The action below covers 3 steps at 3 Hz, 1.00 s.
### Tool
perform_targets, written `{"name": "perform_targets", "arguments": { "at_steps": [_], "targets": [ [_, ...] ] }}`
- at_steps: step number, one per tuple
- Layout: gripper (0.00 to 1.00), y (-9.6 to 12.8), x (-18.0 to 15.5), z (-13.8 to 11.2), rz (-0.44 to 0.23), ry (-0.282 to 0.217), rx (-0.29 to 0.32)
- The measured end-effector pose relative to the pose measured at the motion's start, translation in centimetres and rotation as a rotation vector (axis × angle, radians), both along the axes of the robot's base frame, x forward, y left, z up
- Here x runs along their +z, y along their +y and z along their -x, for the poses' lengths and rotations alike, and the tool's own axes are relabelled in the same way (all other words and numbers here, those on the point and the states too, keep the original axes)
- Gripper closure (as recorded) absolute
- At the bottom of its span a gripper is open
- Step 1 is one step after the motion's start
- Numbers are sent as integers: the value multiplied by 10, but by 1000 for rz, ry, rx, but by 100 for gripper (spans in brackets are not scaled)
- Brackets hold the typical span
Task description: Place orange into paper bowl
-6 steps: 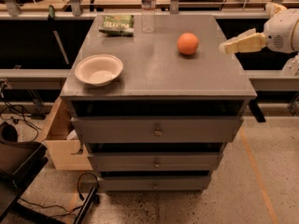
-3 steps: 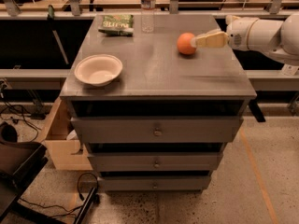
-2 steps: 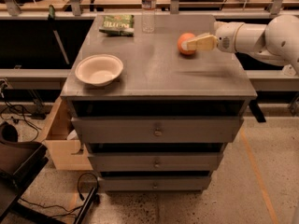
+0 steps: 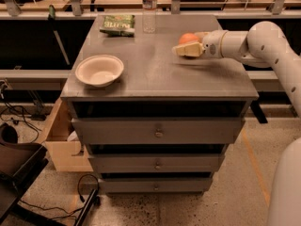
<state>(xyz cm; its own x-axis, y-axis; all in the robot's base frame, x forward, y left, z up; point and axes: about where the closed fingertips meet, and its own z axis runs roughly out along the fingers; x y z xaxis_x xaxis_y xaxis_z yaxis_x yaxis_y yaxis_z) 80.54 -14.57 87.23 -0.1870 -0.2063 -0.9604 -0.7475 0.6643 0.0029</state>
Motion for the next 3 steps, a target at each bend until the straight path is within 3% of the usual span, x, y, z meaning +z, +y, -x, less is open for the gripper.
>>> {"name": "perform_targets", "arguments": {
  "at_steps": [3],
  "targets": [
    [94,10,-4,-1,-3,6,14]
  ]
}}
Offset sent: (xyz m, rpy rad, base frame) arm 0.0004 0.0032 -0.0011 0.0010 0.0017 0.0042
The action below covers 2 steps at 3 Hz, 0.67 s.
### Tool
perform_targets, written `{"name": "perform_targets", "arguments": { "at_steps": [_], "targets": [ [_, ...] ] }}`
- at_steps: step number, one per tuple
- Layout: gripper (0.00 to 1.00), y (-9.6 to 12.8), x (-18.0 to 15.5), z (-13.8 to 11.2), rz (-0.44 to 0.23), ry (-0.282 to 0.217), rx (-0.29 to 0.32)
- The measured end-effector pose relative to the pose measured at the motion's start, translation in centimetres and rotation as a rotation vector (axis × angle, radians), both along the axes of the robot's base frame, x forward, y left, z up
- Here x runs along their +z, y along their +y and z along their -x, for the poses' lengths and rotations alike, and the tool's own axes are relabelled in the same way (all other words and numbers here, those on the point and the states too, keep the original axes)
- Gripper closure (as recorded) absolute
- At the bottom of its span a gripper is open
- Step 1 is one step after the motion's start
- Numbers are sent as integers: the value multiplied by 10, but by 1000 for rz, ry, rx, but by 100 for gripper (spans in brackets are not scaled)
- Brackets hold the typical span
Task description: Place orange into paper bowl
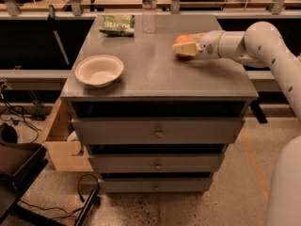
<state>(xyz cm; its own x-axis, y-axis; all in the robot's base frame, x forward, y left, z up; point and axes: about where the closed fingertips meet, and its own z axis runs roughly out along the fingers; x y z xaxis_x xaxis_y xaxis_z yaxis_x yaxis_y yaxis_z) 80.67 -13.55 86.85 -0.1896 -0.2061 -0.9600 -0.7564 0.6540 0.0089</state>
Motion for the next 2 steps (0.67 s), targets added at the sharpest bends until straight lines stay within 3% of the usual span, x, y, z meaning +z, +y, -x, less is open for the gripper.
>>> {"name": "perform_targets", "arguments": {
  "at_steps": [1,2],
  "targets": [
    [100,22,29,7,19,-53,47],
    [100,76,79,27,28,-124,162]
  ]
}}
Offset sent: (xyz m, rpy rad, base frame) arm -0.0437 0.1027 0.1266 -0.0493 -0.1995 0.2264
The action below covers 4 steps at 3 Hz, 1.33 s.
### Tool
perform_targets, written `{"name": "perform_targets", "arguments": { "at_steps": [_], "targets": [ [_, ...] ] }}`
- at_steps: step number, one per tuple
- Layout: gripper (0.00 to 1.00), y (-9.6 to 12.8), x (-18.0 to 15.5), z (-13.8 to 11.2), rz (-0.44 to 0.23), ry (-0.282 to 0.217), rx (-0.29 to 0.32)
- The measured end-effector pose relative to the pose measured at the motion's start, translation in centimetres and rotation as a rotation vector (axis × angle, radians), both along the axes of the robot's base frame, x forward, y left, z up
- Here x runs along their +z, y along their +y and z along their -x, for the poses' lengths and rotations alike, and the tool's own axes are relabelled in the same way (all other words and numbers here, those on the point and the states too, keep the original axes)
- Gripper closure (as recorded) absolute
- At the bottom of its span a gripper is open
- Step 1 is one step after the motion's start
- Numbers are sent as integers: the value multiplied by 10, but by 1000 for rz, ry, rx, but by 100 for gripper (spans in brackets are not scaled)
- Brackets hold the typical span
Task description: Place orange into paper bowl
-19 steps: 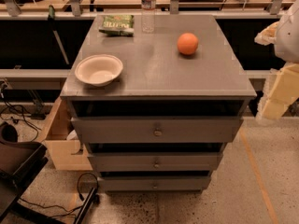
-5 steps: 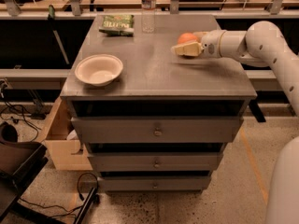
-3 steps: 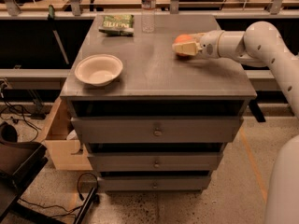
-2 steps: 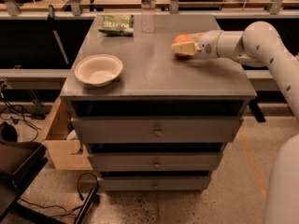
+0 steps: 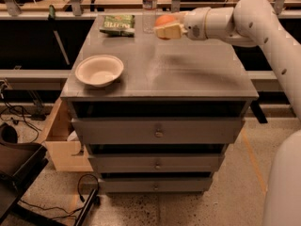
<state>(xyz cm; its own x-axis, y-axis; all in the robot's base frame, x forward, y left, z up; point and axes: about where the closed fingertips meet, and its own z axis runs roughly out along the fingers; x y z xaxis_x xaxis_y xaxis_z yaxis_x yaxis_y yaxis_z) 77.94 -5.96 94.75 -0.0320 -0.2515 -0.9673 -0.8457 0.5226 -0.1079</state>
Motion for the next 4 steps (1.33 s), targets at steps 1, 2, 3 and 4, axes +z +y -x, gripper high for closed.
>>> {"name": "perform_targets", "arguments": {
  "at_steps": [1,2,3,4],
  "targets": [
    [100,46,16,17,-14,-4,103],
    [100,99,15,36,-34,25,217],
    [100,130,15,63,-40,22,284],
    [100,160,-4,91,-34,39,358]
  ]
}}
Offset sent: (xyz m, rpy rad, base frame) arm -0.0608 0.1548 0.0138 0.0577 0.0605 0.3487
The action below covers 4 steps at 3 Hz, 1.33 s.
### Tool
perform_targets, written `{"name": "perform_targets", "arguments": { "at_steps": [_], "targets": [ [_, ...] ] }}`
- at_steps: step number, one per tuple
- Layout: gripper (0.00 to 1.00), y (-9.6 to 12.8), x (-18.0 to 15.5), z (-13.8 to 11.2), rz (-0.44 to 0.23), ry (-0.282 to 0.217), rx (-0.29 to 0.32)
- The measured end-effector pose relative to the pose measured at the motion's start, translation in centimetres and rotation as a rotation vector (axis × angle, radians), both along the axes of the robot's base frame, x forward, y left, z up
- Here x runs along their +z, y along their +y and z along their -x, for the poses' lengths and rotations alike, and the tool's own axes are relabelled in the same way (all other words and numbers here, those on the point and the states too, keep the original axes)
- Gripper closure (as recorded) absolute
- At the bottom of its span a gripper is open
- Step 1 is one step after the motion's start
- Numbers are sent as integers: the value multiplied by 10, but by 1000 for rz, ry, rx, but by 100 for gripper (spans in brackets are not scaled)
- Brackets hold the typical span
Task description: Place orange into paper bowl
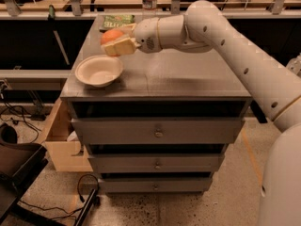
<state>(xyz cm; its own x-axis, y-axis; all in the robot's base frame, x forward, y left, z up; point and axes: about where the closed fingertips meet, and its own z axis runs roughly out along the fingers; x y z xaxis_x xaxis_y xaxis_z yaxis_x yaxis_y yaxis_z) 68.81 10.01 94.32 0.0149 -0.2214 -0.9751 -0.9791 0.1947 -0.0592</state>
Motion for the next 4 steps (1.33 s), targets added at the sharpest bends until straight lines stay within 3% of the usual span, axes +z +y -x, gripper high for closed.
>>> {"name": "perform_targets", "arguments": {
  "at_steps": [1,3,4],
  "targets": [
    [100,21,-16,18,4,6,61],
    [100,51,-45,22,41,-14,153],
    [82,54,-45,24,39,-13,157]
  ]
}}
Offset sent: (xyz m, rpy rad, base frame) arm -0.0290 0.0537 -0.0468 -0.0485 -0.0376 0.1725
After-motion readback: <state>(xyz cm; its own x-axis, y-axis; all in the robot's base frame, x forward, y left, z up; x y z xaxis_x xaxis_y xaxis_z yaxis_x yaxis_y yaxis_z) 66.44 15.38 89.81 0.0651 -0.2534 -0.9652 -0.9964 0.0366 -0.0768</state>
